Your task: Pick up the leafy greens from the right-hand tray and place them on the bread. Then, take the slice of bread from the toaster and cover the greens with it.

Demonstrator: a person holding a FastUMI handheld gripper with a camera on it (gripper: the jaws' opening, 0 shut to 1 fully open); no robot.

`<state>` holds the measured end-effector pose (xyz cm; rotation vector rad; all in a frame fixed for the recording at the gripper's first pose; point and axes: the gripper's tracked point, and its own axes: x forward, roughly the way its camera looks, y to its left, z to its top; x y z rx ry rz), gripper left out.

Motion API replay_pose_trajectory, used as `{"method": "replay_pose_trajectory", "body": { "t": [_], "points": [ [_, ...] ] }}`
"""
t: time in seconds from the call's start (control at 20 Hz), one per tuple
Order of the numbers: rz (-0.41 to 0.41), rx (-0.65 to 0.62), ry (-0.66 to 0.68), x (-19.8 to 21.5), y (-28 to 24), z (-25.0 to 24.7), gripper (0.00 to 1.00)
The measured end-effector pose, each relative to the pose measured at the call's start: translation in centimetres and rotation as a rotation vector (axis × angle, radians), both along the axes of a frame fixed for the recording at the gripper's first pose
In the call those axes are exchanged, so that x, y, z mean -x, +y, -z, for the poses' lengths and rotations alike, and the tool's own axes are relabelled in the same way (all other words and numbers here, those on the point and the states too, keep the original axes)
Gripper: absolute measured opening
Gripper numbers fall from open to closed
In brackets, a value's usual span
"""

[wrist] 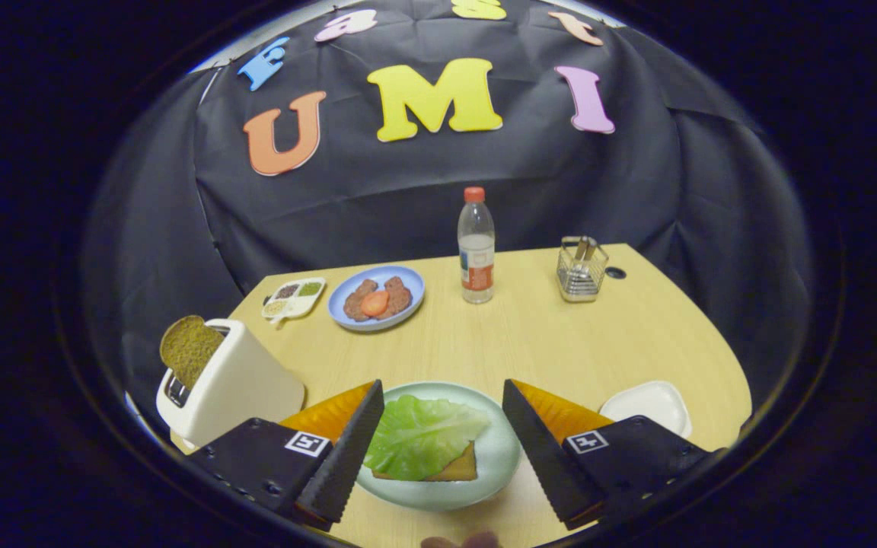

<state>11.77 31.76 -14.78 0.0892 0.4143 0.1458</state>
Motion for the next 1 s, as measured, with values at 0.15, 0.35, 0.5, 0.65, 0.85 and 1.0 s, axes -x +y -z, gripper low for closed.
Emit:
{"method": "replay_pose_trajectory", "body": {
  "t": [0.15, 0.35, 0.5, 0.65, 0.85, 1.0],
  "points": [
    [0.017, 0.031, -0.086, 1.9, 0.6, -3.8, 0.97],
    [-0.023, 0.028, -0.209, 4.7, 3.7, -9.4, 0.96],
    [-0.088, 0.026, -0.252, 6.3, 8.6, -11.6, 0.96],
    [-0.135, 0.023, -0.237, 7.7, 14.3, -11.6, 0.96],
    [-0.180, 0.028, -0.192, 8.8, 21.7, -10.0, 0.96],
    [-0.192, 0.063, -0.184, 8.6, 25.5, -8.3, 0.97]
  ]
}}
